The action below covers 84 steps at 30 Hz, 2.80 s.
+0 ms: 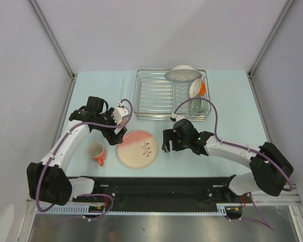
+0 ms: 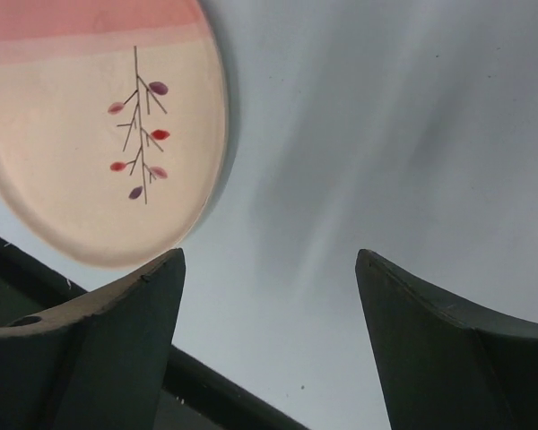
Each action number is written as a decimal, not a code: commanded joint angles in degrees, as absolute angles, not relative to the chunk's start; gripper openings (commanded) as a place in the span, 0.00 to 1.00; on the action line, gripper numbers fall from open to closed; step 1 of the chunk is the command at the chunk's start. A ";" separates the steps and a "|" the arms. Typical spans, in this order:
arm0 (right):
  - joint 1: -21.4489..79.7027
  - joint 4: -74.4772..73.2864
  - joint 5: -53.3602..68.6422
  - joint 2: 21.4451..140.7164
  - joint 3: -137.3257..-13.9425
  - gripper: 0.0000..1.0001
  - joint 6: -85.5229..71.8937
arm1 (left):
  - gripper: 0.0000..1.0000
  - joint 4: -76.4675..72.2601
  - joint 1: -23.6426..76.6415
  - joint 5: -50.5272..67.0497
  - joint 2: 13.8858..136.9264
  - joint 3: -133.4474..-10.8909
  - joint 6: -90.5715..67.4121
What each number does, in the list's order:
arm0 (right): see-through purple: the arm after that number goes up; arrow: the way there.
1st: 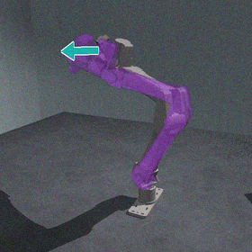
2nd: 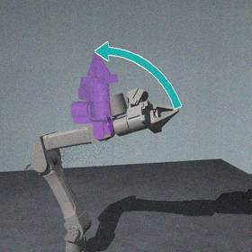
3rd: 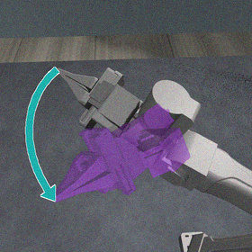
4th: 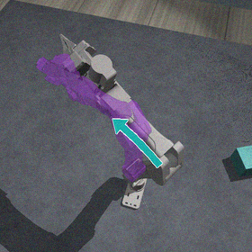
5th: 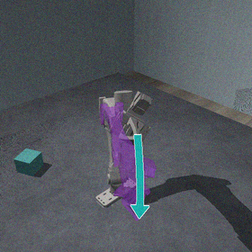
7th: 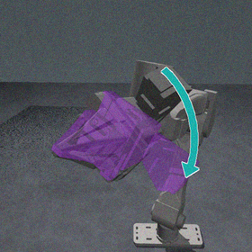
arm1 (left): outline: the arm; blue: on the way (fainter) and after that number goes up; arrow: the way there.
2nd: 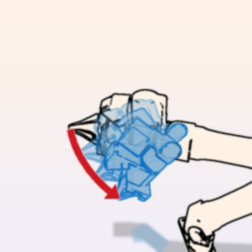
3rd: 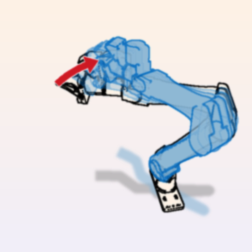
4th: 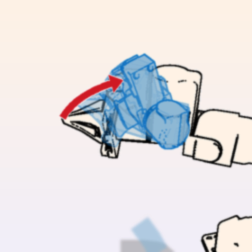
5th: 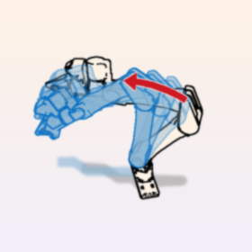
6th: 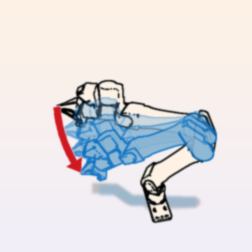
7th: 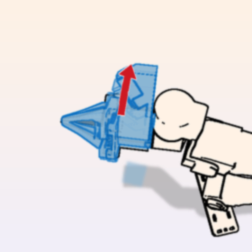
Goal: Load the mixed dishes into the dish rack
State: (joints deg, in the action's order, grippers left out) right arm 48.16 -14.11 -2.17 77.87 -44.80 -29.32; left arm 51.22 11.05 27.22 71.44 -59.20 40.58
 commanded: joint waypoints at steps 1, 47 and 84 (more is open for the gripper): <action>46.58 1.39 3.43 82.95 -42.19 0.81 -31.90 | 0.98 51.33 11.51 27.16 72.50 -56.61 45.44; 45.35 17.05 6.33 88.77 -33.31 0.79 -36.21 | 0.32 52.12 16.26 40.69 99.76 -61.26 42.98; 43.95 24.33 22.57 94.83 -23.73 0.66 -36.21 | 0.10 43.25 25.13 42.27 98.35 -57.48 36.48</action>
State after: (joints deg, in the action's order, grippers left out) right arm 44.25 28.69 18.09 88.14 -26.13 -36.51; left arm 45.52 23.29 39.40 99.74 -57.89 37.47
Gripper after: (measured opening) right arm 0.670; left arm 0.120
